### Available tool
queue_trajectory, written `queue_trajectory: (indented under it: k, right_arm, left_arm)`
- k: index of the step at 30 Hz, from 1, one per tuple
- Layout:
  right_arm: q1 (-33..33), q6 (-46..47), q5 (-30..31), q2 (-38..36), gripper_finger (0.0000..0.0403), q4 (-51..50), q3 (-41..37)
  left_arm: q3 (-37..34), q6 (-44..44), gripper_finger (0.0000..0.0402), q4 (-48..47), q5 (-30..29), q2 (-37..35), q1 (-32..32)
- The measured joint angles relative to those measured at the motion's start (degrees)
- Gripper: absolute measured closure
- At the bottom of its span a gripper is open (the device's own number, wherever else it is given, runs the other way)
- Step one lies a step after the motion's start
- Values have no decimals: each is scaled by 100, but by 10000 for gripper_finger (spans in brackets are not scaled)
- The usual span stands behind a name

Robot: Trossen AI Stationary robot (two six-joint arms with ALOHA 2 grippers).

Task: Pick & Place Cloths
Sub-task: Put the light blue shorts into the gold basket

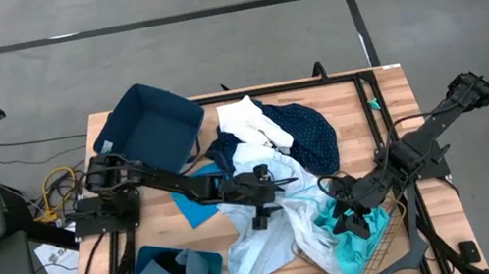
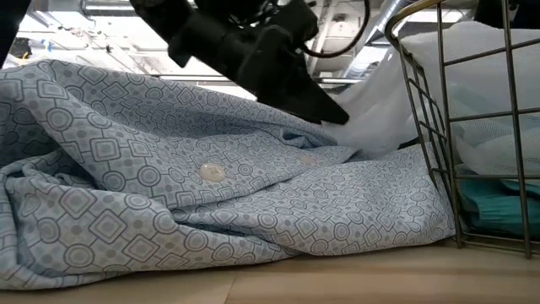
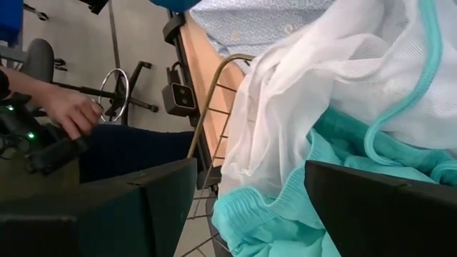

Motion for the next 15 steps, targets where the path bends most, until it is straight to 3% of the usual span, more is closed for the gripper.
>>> queue_trajectory:
  k: [7,15]
  right_arm:
    - [0,-2,2,-2,148,50,0]
    - [0,96,11,-134,148,121,-2]
  left_arm:
    - [257,-396,373,-37,185,16,-9]
    - [771,-928,401,15,284,-858,-90]
